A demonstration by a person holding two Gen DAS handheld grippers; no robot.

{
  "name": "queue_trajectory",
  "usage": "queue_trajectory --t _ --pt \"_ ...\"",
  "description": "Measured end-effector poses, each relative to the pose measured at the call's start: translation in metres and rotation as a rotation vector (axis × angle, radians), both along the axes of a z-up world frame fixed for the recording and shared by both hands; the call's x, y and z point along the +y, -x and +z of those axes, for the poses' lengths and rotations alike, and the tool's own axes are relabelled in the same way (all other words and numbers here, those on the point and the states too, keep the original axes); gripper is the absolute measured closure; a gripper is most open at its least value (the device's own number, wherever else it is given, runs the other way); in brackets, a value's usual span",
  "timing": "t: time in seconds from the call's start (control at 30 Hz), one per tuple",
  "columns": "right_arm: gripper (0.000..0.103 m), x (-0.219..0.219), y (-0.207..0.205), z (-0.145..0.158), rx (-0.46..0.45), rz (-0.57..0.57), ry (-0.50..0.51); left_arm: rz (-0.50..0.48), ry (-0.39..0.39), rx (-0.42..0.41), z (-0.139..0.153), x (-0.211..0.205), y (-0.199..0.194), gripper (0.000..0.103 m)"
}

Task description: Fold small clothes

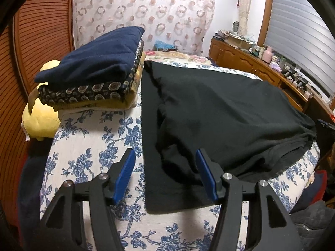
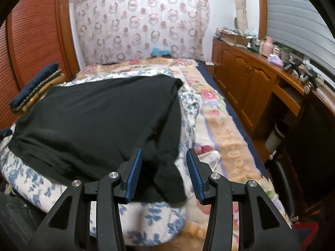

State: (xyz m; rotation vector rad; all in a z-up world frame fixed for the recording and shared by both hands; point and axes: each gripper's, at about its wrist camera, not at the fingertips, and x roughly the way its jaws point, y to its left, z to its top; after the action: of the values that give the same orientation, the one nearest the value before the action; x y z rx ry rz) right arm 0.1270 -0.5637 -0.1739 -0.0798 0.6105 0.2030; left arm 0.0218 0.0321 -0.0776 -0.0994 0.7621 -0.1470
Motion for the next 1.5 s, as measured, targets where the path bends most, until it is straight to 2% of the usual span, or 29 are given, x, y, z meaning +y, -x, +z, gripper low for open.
queue_trajectory --t 0.2,0.27,0.37,0.63,0.9,1.0,1.07,1.33,1.4,1.47,1.5 --pt "0.059 0.033 -0.008 0.008 -0.031 0.065 0.010 0.012 -0.014 0.008 -0.004 -0.002 -0.003 0.044" --pt "0.050 0.048 -0.012 0.006 -0.033 0.096 0.008 0.015 -0.021 0.013 -0.005 -0.002 -0.003 0.044" --pt "0.043 0.067 -0.019 -0.003 -0.012 0.153 0.012 0.012 -0.023 0.012 -0.005 -0.005 -0.004 0.044" --pt "0.043 0.124 -0.027 -0.032 0.047 0.286 0.080 -0.015 -0.027 0.009 -0.002 -0.009 -0.011 0.044" --pt "0.043 0.134 -0.024 -0.046 0.074 0.298 0.106 -0.005 -0.027 0.079 -0.017 -0.005 -0.028 0.044" --pt "0.041 0.136 -0.024 -0.048 0.071 0.296 0.101 -0.006 -0.029 0.079 -0.017 -0.006 -0.028 0.044" --pt "0.036 0.139 -0.023 -0.049 0.068 0.299 0.097 -0.007 -0.044 0.080 -0.018 -0.008 -0.027 0.044" --pt "0.034 0.136 -0.020 -0.051 0.046 0.296 0.089 -0.013 -0.078 0.084 -0.017 -0.014 -0.029 0.044" --pt "0.034 0.136 -0.020 -0.051 0.046 0.296 0.089 -0.023 -0.078 0.081 -0.017 -0.015 -0.029 0.048" --pt "0.034 0.136 -0.019 -0.052 0.046 0.295 0.089 -0.050 -0.066 0.074 -0.016 -0.017 -0.029 0.063" --pt "0.034 0.136 -0.019 -0.052 0.046 0.296 0.089 -0.054 -0.064 0.074 -0.017 -0.016 -0.028 0.066"
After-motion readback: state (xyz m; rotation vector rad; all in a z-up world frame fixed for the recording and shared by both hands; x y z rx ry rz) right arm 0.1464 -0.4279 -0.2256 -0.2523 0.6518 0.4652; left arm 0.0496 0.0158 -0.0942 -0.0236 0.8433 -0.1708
